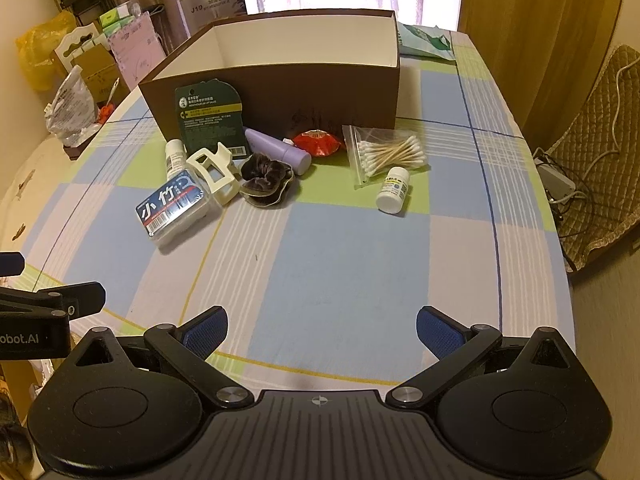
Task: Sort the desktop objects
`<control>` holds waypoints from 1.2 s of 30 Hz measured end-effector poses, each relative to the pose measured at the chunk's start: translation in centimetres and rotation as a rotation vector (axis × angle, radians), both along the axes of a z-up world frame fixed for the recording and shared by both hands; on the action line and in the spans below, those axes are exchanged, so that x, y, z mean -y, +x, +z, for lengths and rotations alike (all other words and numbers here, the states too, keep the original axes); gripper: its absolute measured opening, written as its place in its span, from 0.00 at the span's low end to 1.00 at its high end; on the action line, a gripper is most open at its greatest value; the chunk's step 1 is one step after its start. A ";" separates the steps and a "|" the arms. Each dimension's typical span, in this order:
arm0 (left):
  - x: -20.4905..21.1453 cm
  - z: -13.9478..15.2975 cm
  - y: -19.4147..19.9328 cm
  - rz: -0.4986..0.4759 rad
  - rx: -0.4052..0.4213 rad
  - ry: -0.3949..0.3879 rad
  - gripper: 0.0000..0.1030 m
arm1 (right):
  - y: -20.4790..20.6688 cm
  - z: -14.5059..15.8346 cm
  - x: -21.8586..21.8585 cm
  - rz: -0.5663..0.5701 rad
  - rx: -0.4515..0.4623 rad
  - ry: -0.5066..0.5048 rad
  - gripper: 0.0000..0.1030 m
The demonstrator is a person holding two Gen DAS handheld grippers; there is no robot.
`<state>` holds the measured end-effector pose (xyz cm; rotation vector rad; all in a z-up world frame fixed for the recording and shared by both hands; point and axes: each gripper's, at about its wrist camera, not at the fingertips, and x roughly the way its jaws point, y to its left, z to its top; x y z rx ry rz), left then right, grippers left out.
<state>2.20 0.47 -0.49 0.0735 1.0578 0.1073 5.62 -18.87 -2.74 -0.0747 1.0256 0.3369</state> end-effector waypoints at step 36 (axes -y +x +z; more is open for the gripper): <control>0.5 -0.6 -0.1 0.016 -0.011 0.014 1.00 | 0.7 -0.2 1.1 0.026 -0.006 -0.006 1.00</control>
